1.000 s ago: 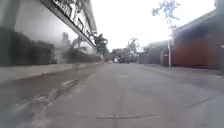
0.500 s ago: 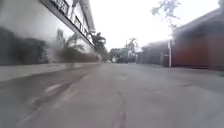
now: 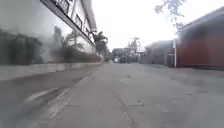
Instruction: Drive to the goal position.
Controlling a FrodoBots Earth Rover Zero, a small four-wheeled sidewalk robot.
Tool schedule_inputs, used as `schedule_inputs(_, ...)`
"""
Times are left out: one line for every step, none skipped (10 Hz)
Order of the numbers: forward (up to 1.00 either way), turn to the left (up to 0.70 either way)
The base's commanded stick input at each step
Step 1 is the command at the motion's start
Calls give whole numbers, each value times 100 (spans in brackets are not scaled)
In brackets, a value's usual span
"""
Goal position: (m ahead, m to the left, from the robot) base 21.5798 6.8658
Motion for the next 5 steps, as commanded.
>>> schedule_inputs(100,0)
schedule_inputs(100,0)
schedule_inputs(100,-26)
schedule_inputs(100,-40)
schedule_inputs(100,-40)
